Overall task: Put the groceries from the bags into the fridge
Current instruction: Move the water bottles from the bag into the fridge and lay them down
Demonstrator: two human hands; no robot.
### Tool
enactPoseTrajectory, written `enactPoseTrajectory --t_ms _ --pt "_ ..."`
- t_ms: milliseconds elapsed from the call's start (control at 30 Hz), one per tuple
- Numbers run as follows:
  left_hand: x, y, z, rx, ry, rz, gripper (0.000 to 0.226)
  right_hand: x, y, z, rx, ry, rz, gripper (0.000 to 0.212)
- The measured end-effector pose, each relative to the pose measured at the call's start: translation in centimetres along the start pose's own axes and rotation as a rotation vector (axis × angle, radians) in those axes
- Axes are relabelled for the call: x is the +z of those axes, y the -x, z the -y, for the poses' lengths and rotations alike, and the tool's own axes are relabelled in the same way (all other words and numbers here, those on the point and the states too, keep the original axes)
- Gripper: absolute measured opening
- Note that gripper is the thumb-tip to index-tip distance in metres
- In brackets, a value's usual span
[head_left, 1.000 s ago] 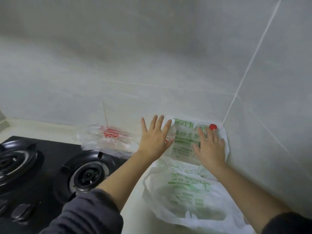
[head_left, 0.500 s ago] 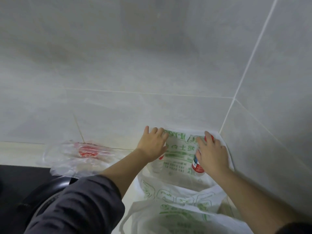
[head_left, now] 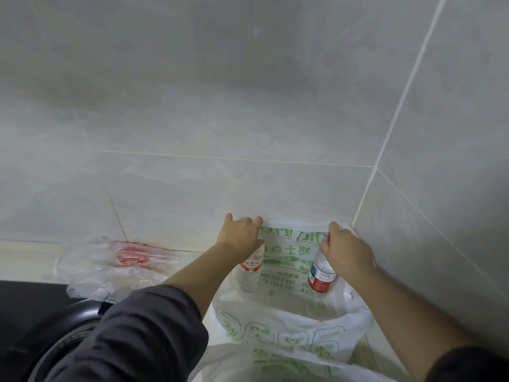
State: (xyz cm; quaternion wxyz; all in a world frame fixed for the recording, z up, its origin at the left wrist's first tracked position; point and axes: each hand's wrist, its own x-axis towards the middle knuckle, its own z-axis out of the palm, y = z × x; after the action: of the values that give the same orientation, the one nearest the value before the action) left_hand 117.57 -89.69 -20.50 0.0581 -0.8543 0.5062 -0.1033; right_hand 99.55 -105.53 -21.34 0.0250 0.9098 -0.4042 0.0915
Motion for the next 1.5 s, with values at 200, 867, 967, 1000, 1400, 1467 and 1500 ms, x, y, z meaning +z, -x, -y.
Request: enactPoseTrajectory --t_ms 200,867,967,1000,1400,1467,1500 --pt "0.3 -0.1 -1.4 -0.119 0.112 0.030 0.040 0.7 -0.1 0.6 0.030 -0.092 -0.025 0.027" --pt "-10.2 6.2 1.4 -0.306 0.646 -0.522 0.031 -11.3 1.7 7.7 0.012 -0.575 -0.279 0.019" --pt "-12.4 8.5 2.4 -0.354 0.746 -0.603 0.029 -13.8 2.6 9.5 -0.016 -0.619 -0.303 0.017" --pt "-13.2 9.4 2.7 -0.377 0.765 -0.625 0.029 -14.6 3.0 10.2 -0.028 -0.628 -0.311 0.018" --pt "-19.1 23.7 9.0 -0.534 0.739 -0.852 0.025 -22.6 11.6 19.6 -0.306 -0.804 -0.311 0.029" --pt "-19.3 26.6 9.8 -0.548 0.698 -0.842 0.025 -22.7 13.6 21.3 -0.342 -0.826 -0.281 0.028" --pt "-19.2 28.1 10.2 -0.557 0.678 -0.832 0.025 -22.5 14.6 22.0 -0.359 -0.835 -0.264 0.027"
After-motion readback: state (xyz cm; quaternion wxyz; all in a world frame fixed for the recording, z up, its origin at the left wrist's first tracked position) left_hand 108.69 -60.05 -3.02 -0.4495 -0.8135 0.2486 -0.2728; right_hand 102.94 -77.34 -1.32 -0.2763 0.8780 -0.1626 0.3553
